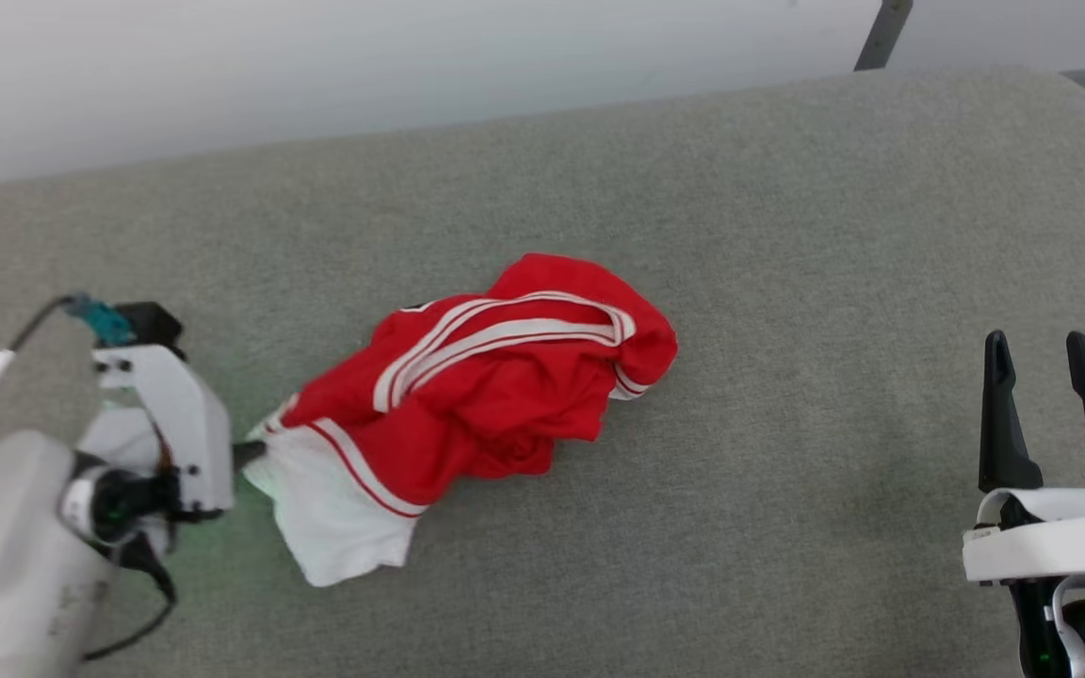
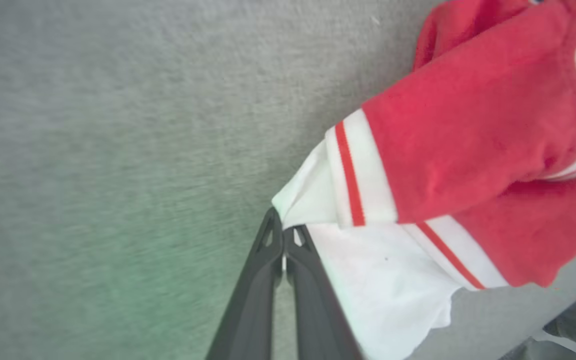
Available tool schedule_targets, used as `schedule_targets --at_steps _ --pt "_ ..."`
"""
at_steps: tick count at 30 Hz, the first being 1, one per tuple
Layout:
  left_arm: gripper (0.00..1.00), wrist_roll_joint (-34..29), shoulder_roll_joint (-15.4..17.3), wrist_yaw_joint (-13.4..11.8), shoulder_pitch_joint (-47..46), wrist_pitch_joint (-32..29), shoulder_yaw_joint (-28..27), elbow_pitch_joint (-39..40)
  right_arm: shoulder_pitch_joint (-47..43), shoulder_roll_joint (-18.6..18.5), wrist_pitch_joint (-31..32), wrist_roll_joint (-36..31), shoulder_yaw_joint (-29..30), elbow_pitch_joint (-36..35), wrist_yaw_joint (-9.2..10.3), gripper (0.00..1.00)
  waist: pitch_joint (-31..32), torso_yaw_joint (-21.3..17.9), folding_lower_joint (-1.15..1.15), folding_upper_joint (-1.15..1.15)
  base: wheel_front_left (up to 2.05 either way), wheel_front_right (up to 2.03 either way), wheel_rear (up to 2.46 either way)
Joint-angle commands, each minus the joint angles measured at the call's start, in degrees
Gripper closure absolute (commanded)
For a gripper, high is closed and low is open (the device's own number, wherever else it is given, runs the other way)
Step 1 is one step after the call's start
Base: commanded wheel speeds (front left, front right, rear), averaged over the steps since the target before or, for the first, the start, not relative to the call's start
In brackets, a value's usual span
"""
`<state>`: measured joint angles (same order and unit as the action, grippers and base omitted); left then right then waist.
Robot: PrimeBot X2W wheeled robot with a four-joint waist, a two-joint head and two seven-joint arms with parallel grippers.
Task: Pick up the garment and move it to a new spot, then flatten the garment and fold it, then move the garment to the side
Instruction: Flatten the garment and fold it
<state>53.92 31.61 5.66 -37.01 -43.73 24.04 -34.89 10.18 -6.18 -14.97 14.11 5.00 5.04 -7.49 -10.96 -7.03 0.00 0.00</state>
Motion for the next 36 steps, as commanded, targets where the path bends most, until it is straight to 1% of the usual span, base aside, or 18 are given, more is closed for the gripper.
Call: schedule_targets --at_steps 1,3,4,9,16,19,21,25,33,34,35,36 --pt "1.0 -0.5 1.0 0.6 -0.7 0.5 0.3 0.7 -0.6 0.1 -0.3 0.2 0.0 -0.1 0.0 0.0 0.7 0.6 0.0 0.0 0.0 0.0 0.0" --pt "1.0 -1.3 3.0 1.1 -0.9 1.2 0.6 1.6 -1.1 0.1 -0.3 0.3 -0.2 0.0 0.0 0.0 1.2 0.8 0.0 0.0 0.0 0.0 0.0" --pt "1.0 -1.3 3.0 1.1 -0.9 1.2 0.6 1.6 -1.1 0.1 -0.3 0.3 -0.2 0.0 0.0 0.0 1.2 0.8 0.0 0.0 0.0 0.0 0.0" --pt "1.0 -3.7 7.7 1.8 -1.7 3.5 2.7 5.0 -1.6 -0.2 -0.3 0.6 -0.4 0.1 0.0 0.0 1.9 1.7 0.0 0.0 0.0 0.0 0.0" --pt "1.0 -4.6 14.0 1.8 -1.5 6.4 6.2 8.8 -2.5 -0.5 -0.3 1.0 -0.6 0.0 0.0 0.0 2.6 2.4 0.0 0.0 0.0 0.0 0.0" --pt "1.0 -4.8 16.6 1.8 -0.8 8.0 7.4 8.1 -2.6 -0.5 -0.3 1.0 -0.8 -0.2 0.0 0.0 2.6 2.5 0.0 0.0 0.0 0.0 0.0" --pt "1.0 -5.0 17.6 1.8 -0.4 9.1 8.1 7.0 -2.7 -0.6 -0.3 1.1 -0.8 -0.3 0.0 0.0 2.5 2.5 0.0 0.0 0.0 0.0 0.0" --pt "1.0 -3.4 17.6 1.8 0.5 11.0 8.5 4.2 -2.5 -0.7 -0.3 1.2 -0.9 -0.4 0.0 0.0 2.1 2.5 0.0 0.0 0.0 0.0 0.0" --pt "1.0 -0.5 13.8 1.9 1.3 15.3 8.6 -2.2 -1.6 -1.0 -0.3 1.3 -1.2 -0.1 0.0 0.0 1.5 2.6 0.0 0.0 0.0 0.0 0.0" --pt "0.87 -0.4 13.4 1.9 1.0 15.9 8.7 -2.7 -1.5 -1.1 -0.3 1.2 -1.3 0.1 0.0 0.0 1.6 2.7 0.0 0.0 0.0 0.0 0.0" --pt "0.7 -0.4 13.0 1.9 0.7 16.6 8.8 -3.2 -1.4 -1.2 -0.3 1.2 -1.5 0.2 0.0 0.0 1.7 2.9 0.0 0.0 0.0 0.0 0.0" --pt "0.33 -0.3 12.6 1.9 0.3 17.4 8.7 -3.6 -1.3 -1.4 -0.3 1.2 -1.7 0.3 0.0 0.0 1.8 3.1 0.0 0.0 0.0 0.0 0.0"
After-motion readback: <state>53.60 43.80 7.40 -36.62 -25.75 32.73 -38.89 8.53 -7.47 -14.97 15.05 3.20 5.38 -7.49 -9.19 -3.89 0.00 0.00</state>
